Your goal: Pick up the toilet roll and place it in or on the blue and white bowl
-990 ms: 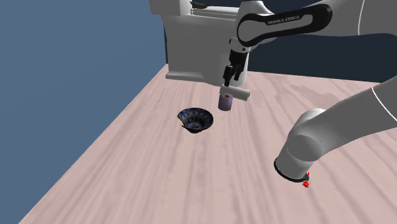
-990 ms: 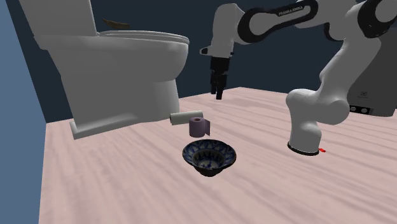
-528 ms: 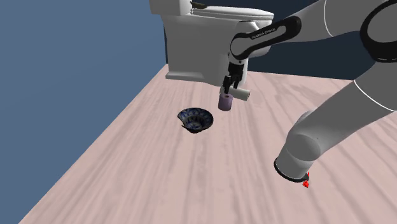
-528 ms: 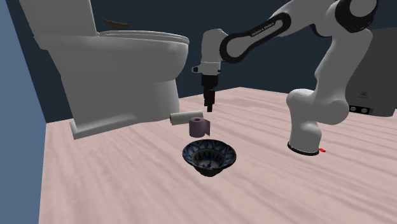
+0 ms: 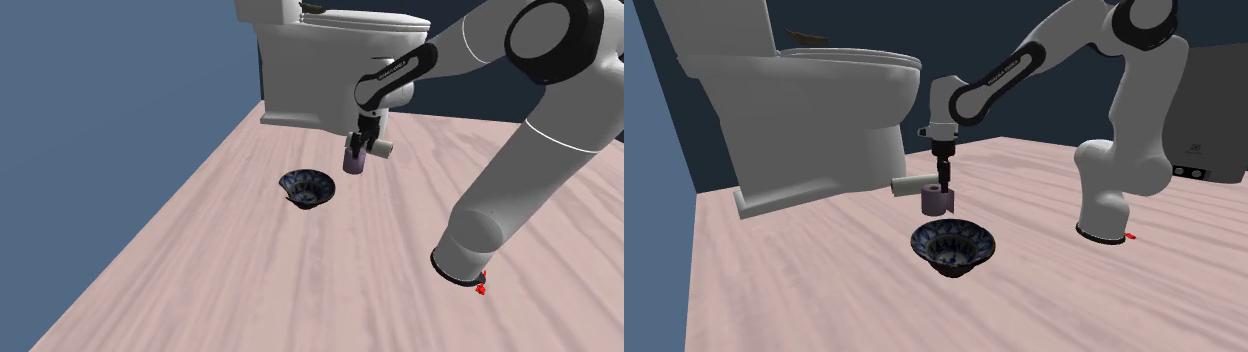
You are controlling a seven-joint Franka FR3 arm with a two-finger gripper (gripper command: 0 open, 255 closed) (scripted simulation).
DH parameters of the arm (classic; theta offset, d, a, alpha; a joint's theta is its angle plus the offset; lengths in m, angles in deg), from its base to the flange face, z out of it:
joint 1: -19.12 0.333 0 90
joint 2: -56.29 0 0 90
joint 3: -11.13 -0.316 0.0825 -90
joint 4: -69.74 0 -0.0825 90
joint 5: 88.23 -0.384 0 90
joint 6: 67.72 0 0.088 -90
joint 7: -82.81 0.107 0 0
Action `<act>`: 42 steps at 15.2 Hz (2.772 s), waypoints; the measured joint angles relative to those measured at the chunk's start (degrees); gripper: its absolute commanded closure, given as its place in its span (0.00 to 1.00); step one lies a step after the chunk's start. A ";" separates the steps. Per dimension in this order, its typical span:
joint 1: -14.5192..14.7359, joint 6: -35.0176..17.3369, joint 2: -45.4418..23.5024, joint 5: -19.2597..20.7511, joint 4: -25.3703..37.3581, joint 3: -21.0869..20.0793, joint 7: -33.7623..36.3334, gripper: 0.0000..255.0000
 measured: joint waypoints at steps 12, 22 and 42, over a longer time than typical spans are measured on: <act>0.13 -4.90 -3.25 -1.24 -1.82 0.50 -1.11 0.00; 0.14 -4.86 -3.25 -1.24 -1.81 0.49 -1.11 1.00; -0.20 9.68 4.46 1.22 5.39 -0.77 1.02 1.00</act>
